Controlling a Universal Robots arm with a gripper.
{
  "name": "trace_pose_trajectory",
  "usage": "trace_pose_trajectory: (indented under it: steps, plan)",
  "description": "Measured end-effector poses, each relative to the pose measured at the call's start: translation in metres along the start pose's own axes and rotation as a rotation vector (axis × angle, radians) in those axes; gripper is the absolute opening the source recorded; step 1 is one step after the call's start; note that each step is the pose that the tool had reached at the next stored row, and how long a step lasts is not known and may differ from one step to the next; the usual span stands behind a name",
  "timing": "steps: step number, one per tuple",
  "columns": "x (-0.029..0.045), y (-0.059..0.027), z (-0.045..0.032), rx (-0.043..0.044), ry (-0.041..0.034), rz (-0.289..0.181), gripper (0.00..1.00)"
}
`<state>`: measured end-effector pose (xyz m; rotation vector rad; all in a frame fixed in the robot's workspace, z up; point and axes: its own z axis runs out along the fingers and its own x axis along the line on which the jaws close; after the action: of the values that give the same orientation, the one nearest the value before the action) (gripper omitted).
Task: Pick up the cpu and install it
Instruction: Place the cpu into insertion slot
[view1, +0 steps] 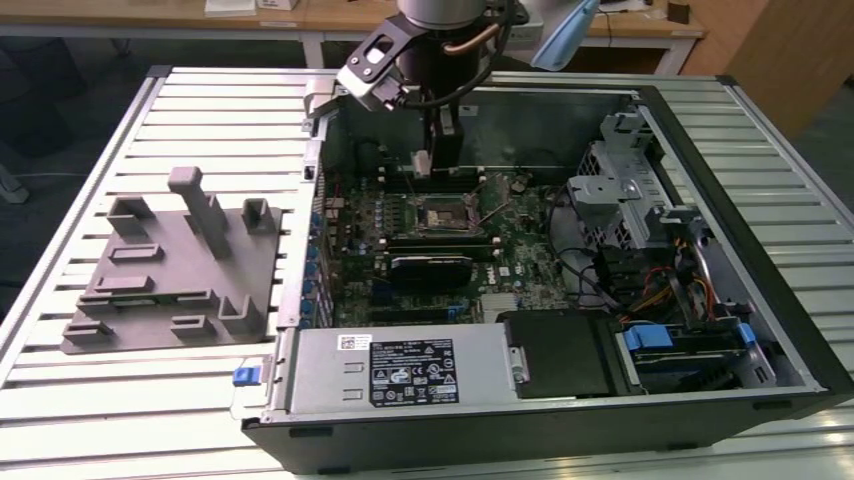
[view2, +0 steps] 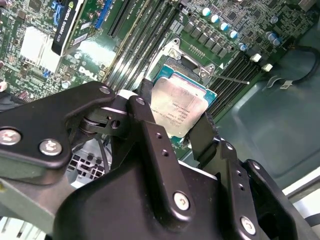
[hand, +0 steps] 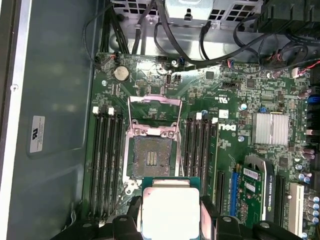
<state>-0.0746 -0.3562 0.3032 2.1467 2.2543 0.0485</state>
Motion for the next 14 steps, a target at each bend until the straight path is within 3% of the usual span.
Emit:
trace_pose_trajectory:
  steps: [14]
  plan:
    - [0.0,-0.0004,0.0103,0.0,0.0001,-0.003,0.54]
